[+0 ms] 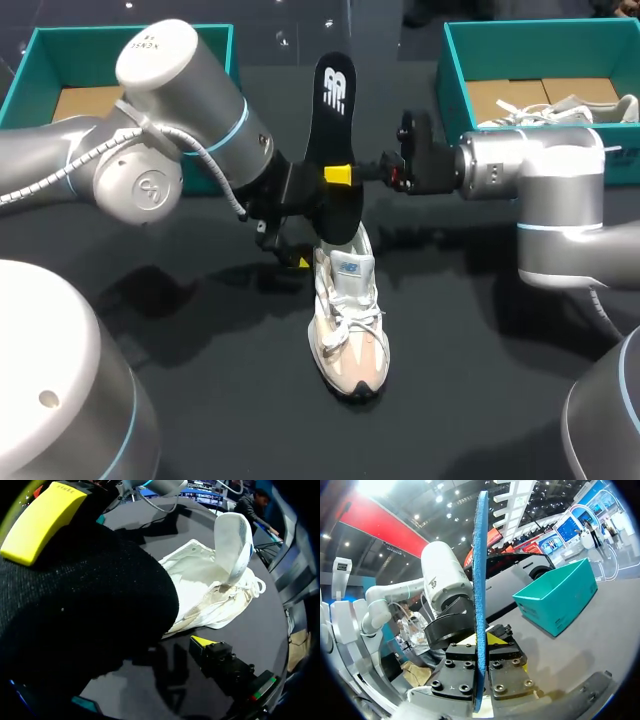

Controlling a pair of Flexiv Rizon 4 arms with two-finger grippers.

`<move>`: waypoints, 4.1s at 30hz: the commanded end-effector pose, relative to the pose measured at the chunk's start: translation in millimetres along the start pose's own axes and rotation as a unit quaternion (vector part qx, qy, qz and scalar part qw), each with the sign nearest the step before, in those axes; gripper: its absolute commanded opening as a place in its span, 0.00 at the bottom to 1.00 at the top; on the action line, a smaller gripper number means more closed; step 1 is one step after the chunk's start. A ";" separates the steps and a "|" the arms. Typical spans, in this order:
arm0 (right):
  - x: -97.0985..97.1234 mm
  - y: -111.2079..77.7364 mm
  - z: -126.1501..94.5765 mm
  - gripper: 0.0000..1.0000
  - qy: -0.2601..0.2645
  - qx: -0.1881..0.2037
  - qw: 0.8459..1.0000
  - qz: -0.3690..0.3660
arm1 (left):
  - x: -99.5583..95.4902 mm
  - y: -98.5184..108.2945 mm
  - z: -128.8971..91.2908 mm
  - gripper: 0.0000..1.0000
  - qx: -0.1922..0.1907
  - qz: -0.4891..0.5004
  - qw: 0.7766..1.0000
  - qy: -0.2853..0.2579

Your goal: Take the shoe out of the shoebox, open the shoe tongue, remove and reinsert the insole, then place the shoe into the shoebox

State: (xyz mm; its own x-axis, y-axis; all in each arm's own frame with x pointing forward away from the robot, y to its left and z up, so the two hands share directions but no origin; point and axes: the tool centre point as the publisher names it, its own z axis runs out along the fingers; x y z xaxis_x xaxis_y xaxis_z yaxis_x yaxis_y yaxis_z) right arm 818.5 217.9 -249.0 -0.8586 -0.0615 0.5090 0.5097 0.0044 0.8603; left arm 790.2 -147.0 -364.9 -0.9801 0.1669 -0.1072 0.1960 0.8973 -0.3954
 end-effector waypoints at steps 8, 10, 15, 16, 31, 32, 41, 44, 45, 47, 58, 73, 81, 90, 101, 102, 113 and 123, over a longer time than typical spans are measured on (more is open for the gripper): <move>11.0 -6.3 0.8 0.00 -0.018 -0.009 1.000 -0.020 | -0.4 0.0 0.9 1.00 0.000 0.000 1.000 0.000; 10.7 -8.7 -1.3 0.00 -0.012 -0.012 0.999 -0.029 | -0.4 0.0 0.9 1.00 0.000 0.000 1.000 0.000; 7.6 -10.5 -5.3 0.00 -0.005 -0.016 0.999 -0.036 | -0.4 0.0 0.9 1.00 0.000 0.000 1.000 0.000; 6.2 -10.7 -5.5 0.00 -0.004 -0.014 0.999 -0.038 | -0.4 0.0 0.9 1.00 0.000 0.000 1.000 0.000; -13.3 -21.0 -14.9 0.00 0.009 -0.020 1.000 -0.009 | -0.4 0.0 0.9 1.00 0.000 0.000 1.000 0.000; -14.0 -21.5 -15.3 0.00 0.009 -0.021 1.000 -0.008 | -0.4 0.0 0.9 1.00 0.000 0.000 1.000 0.000; -14.9 -33.7 -17.7 0.00 0.008 -0.026 1.000 0.006 | -0.4 0.0 0.9 1.00 0.000 0.000 1.000 0.000; -16.0 -36.9 -17.0 0.00 0.010 -0.028 0.999 0.015 | -0.4 0.0 0.9 1.00 0.000 0.000 1.000 0.000; -16.5 -37.9 -16.8 0.00 0.010 -0.029 0.999 0.018 | -0.4 0.0 0.9 1.00 0.000 0.000 1.000 0.000; -17.2 -39.7 -16.4 0.00 0.013 -0.031 0.999 0.027 | -0.4 0.0 0.9 1.00 0.000 0.000 1.000 0.000; -18.2 -51.5 -13.6 0.00 0.021 -0.040 0.998 0.049 | -0.4 0.0 0.9 1.00 0.000 0.000 1.000 0.000; -13.9 -63.0 -11.8 0.00 0.022 -0.045 0.997 0.061 | -0.4 0.0 0.9 1.00 0.000 0.000 1.000 0.000; -12.1 -72.4 -10.4 0.00 0.024 -0.045 0.996 0.074 | -0.4 0.0 0.9 1.00 0.000 0.000 1.000 0.000; -8.0 -86.9 -7.6 0.00 0.021 -0.041 0.994 0.094 | -0.4 0.0 0.9 1.00 0.000 0.000 1.000 0.000; 3.3 -101.1 0.7 0.00 0.009 -0.031 0.992 0.123 | -0.4 0.0 0.9 1.00 0.000 0.000 1.000 0.000; 4.3 -101.7 1.7 0.00 0.006 -0.027 0.992 0.126 | -0.4 0.0 0.9 1.00 0.000 0.000 1.000 0.000; 11.7 -116.1 -0.2 0.00 -0.008 -0.017 0.989 0.149 | -0.4 0.0 0.9 1.00 0.000 0.000 1.000 0.000; 15.7 -114.7 -3.5 0.00 -0.013 -0.030 0.991 0.133 | -0.4 0.0 0.9 1.00 0.000 0.000 1.000 0.000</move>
State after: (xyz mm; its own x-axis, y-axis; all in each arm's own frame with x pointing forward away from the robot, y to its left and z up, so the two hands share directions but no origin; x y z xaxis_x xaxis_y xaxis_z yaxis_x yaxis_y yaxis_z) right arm 754.1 211.6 -336.1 -0.6941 -0.0480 0.7182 0.7198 -0.0395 0.6930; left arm 790.2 -147.0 -364.9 -0.9801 0.1669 -0.1072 0.1960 0.8973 -0.3955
